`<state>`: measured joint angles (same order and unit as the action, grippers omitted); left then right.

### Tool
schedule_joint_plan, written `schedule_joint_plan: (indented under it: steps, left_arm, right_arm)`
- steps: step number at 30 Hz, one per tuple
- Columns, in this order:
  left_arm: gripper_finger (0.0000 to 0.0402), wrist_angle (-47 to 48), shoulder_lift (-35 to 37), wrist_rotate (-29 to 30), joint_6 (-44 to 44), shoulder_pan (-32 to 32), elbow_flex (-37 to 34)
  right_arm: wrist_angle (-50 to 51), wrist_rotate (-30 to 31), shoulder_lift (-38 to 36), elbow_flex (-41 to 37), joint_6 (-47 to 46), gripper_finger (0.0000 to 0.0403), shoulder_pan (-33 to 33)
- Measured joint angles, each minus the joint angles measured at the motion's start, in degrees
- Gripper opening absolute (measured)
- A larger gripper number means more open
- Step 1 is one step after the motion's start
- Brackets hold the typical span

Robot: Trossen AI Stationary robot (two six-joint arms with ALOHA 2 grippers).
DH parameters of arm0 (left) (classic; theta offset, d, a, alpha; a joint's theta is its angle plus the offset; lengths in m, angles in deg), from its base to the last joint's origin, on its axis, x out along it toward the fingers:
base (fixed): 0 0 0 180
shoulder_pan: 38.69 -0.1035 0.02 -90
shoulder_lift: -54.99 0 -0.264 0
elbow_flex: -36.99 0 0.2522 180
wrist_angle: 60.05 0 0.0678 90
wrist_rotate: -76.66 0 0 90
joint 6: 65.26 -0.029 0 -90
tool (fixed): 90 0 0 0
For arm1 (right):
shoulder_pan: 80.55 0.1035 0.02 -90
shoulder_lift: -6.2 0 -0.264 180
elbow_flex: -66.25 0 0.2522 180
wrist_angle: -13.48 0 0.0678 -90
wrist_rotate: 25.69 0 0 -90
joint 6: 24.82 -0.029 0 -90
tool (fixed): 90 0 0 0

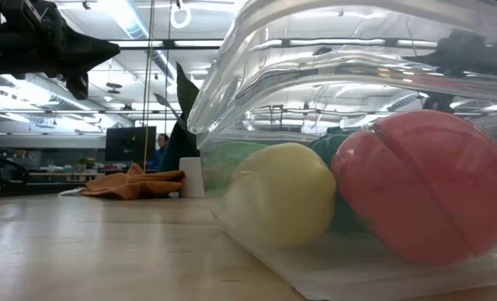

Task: Pick and placing Produce into tupperware
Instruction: Return to Home Position

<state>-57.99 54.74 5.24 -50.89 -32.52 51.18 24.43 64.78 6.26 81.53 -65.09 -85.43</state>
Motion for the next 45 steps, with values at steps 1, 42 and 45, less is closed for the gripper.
schedule_joint_plan:
  steps: [1,42,45]
  left_arm:
    - [0.0016,0.15,-0.1,0.03,0.01,0.0,0.0]
    - [0.0023,-0.02,-0.11,0.06,-17.95,0.0,-0.04]
    - [0.0025,-0.02,-0.11,0.06,-18.01,0.0,-0.04]
  right_arm:
    - [0.01,0.0,0.0,0.0,0.0,0.0,0.0]
    - [2.54,-1.39,0.02,0.0,31.48,0.0,0.02]
    - [2.58,-1.4,0.02,0.0,31.4,0.0,0.0]
